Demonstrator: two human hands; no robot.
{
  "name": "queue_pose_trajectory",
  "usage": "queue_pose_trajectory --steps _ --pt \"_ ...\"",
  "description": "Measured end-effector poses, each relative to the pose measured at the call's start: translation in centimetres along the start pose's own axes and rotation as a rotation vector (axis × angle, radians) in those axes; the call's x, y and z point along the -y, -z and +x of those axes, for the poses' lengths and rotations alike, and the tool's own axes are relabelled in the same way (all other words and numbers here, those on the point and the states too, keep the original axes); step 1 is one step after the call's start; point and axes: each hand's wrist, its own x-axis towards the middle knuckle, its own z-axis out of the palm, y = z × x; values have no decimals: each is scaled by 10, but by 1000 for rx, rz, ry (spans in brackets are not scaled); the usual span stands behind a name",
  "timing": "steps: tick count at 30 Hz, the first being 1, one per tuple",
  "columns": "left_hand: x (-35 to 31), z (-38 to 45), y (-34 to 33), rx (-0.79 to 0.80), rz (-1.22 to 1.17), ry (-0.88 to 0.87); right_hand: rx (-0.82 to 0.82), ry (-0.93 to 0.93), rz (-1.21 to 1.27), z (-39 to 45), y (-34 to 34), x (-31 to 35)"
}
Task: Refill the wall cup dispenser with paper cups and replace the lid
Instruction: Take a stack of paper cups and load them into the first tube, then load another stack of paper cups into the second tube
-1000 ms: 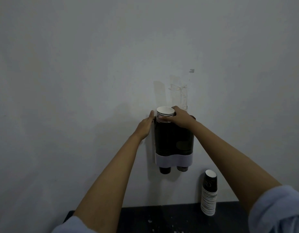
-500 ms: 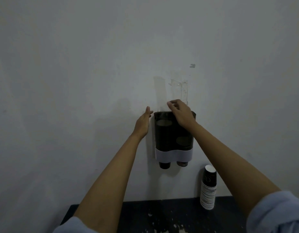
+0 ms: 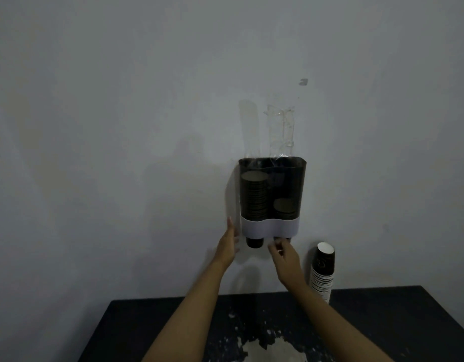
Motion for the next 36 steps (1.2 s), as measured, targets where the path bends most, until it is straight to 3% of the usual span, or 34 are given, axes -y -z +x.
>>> queue_pose_trajectory --steps 3,6,15,29,36 --pt "10 -6 -10 41 -22 46 183 -179 -61 6 -13 -14" --pt "14 -7 -13 61 -50 47 276 -147 -46 11 -23 -7" --pt "23 0 -12 84 -39 35 276 -275 -54 19 -23 -10" --pt "19 -7 -8 102 38 137 332 -263 -78 3 -19 0" --pt "41 -49 60 9 128 138 462 -353 -97 -54 -48 -9"
